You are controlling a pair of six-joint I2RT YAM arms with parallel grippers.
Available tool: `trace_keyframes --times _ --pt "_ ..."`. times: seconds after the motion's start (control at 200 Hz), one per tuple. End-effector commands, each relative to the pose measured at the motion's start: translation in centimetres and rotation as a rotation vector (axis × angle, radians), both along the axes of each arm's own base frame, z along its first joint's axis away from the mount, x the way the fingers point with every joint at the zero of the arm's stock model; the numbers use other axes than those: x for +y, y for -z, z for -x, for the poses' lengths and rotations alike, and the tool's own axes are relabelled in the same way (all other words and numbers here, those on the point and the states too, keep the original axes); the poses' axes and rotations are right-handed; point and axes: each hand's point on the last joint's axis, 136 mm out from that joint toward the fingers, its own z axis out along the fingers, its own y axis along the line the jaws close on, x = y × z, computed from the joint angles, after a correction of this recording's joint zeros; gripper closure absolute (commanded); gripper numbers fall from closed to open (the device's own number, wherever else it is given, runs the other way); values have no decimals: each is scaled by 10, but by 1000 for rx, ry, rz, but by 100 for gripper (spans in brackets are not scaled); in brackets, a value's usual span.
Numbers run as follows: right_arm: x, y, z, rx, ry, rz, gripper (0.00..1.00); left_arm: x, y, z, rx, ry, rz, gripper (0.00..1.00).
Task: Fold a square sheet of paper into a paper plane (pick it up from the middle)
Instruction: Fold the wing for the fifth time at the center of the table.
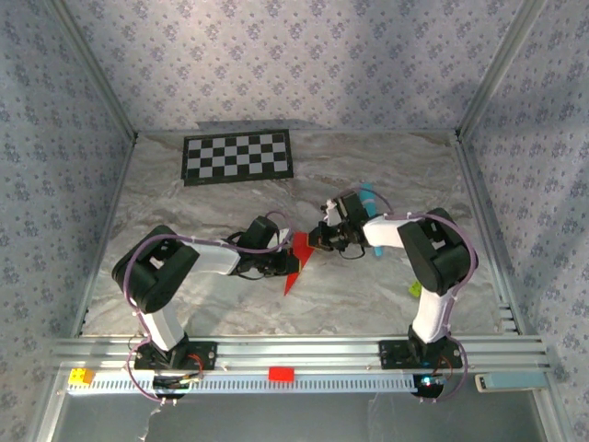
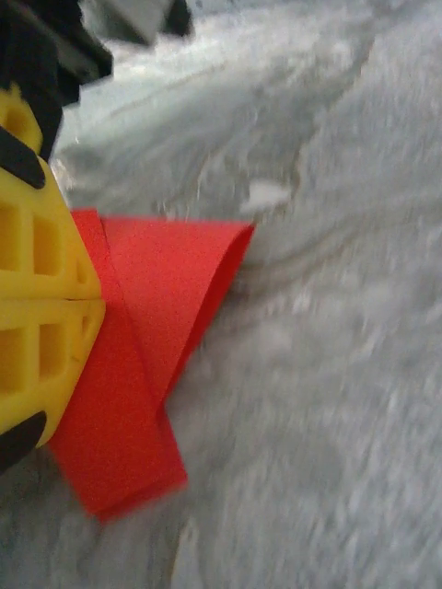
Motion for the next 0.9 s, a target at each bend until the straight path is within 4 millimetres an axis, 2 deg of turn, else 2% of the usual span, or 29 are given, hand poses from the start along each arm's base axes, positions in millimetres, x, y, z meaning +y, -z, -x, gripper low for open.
trace_keyframes --times 0.0,0.185,0.37,0.48,0.625,0.79,0.895 --pt "-18 25 4 56 44 78 100 25 25 31 130 4 -139 100" --pt "-21 30 7 68 41 90 100 6 -18 7 45 -7 -72 98" --pt "-23 34 9 76 51 103 100 -16 -39 -12 14 7 -18 92" --pt "-23 36 10 81 51 105 100 -27 -34 -17 35 23 -11 89" --pt "-25 40 11 89 52 111 100 -34 -17 -16 74 38 -34 86" --pt "-28 42 14 95 59 120 100 -18 15 4 136 24 -103 86" --pt "-31 45 15 100 61 129 100 -8 22 21 152 22 -108 86"
